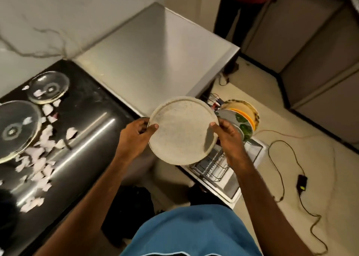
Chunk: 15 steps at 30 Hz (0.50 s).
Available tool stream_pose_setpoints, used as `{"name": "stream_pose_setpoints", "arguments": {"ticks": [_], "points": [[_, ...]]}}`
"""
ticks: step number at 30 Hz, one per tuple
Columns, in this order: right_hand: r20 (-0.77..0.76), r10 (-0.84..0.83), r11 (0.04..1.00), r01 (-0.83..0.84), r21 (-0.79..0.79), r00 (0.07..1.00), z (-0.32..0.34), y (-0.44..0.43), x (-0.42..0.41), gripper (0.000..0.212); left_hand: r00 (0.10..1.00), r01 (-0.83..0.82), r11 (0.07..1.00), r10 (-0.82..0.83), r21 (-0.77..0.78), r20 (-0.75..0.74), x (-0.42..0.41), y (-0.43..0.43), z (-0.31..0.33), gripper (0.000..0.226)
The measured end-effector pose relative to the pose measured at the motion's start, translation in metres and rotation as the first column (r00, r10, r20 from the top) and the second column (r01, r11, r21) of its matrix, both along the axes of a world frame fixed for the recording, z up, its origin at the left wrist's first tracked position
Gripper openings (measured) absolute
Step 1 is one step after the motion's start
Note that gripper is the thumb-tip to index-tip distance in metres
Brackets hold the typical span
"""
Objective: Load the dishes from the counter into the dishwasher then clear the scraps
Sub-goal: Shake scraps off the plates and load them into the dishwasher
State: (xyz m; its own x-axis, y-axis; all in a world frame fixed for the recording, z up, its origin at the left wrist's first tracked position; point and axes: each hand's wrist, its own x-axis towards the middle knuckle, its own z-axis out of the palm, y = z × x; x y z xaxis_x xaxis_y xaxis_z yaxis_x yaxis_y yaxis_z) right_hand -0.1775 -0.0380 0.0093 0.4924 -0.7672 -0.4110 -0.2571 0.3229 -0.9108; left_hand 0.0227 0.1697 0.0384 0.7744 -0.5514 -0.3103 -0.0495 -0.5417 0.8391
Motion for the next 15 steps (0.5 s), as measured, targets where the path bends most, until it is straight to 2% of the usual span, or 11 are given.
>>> {"name": "stream_pose_setpoints", "arguments": {"ticks": [4, 9, 15], "points": [[-0.114, -0.018, 0.998, 0.011, -0.063, 0.993, -0.028, -0.060, -0.042, 0.019, 0.992, 0.114, 0.990, -0.118, 0.087, 0.037, -0.007, -0.093, -0.028, 0.021], [-0.305, -0.108, 0.983, 0.056, -0.174, 0.946, -0.074, -0.116, -0.084, 0.020, 0.939, 0.306, 0.933, -0.328, 0.191, 0.098, -0.025, -0.197, -0.066, 0.028], [-0.526, -0.168, 0.977, 0.069, -0.201, 0.834, -0.157, -0.155, -0.115, 0.022, 0.770, 0.573, 0.765, -0.625, 0.296, 0.125, -0.035, -0.296, -0.146, 0.015]]}}
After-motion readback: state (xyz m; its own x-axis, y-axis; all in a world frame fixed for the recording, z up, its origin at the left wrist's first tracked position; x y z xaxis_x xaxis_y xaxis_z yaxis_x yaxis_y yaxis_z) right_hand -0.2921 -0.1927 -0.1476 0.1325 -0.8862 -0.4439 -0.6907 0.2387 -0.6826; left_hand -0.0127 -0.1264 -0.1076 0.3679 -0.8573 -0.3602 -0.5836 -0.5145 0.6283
